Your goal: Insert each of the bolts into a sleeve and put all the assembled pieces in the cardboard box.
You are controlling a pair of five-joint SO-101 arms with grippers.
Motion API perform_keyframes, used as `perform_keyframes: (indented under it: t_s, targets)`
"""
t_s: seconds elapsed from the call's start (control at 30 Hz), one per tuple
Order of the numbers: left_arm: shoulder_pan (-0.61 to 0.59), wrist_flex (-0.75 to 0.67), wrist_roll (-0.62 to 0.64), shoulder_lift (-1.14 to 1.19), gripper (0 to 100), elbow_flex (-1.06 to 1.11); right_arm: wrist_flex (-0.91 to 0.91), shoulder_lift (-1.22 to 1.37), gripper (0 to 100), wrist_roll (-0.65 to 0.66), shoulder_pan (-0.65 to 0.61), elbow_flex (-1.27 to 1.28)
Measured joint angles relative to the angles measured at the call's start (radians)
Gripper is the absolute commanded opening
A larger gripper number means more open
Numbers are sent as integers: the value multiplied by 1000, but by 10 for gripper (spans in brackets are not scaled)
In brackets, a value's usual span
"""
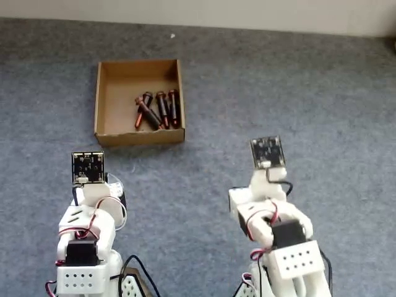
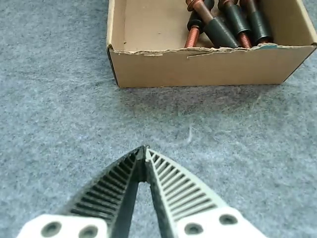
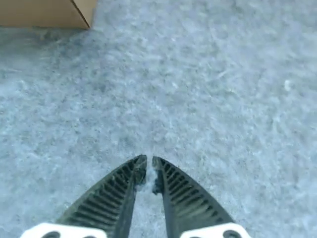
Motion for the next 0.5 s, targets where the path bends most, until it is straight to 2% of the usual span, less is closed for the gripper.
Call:
perform_keyframes:
  t_s: [0.5]
  targets:
    - [0,0,0,0,7,0,0,-517,12,0,2,359]
